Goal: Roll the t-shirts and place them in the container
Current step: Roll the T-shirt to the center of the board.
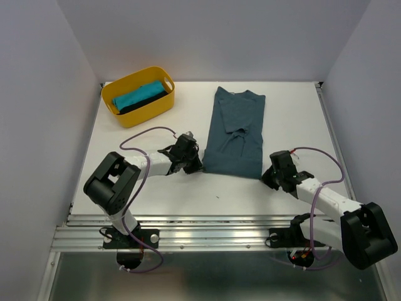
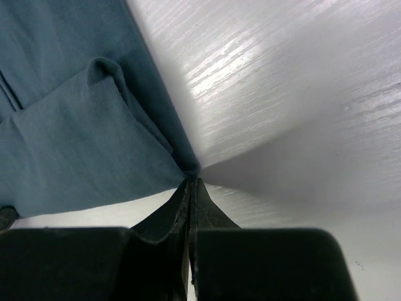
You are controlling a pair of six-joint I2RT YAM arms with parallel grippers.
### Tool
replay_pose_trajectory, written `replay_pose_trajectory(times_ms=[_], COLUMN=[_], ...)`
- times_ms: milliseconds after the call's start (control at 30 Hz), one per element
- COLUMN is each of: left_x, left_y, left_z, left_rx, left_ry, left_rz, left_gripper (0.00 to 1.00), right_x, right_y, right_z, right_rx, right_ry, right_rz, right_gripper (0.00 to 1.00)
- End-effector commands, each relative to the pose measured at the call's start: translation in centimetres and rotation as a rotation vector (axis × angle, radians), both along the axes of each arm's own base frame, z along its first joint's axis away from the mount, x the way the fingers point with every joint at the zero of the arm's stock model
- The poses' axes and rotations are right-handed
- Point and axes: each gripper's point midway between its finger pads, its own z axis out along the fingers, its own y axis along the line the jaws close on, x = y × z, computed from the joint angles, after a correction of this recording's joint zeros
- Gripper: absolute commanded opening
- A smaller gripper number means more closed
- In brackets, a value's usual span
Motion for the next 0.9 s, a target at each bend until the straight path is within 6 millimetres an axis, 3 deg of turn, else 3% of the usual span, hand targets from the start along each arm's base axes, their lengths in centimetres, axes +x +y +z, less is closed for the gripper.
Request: replay_pose_trajectory(times_ms=[0,267,467,567,767,867], left_x=[-0.1,-3.8,-5.9,-6.6,-6.5,-6.5], left_y=[0.4,1.9,2.9,3.4,3.7,3.7], left_z=[0.6,-0.5,0.0,0.1,-0.2,-0.5], left_rx=[0.025,0.013,-0.006,-0.002,0.018,0.028], left_ry=[0.013,0.079,0.073,0.075,0.072,0.078], left_rz=[-0.01,-0.027,-0.032,-0.034,-0.032,-0.027], left_gripper=[0.0,0.0,0.0,0.0,0.0,0.0], right_x=[1.3,-1.0,-3.0,-3.6,-4.4,-3.7], right_y=[1.1,3.4,2.7,2.7,2.8,2.6], right_z=[2.0,2.1,3.2,3.5,2.1,3.1], right_rx=[0.048,0.171,0.174,0.182,0.172,0.132], right_ry=[-0.071,-0.023,-0.018,-0.017,0.02,-0.01], right_rz=[0.038,0.138,0.143,0.149,0.179,0.188], right_gripper=[0.01,0.01,0.37,0.47,0.59,0.65])
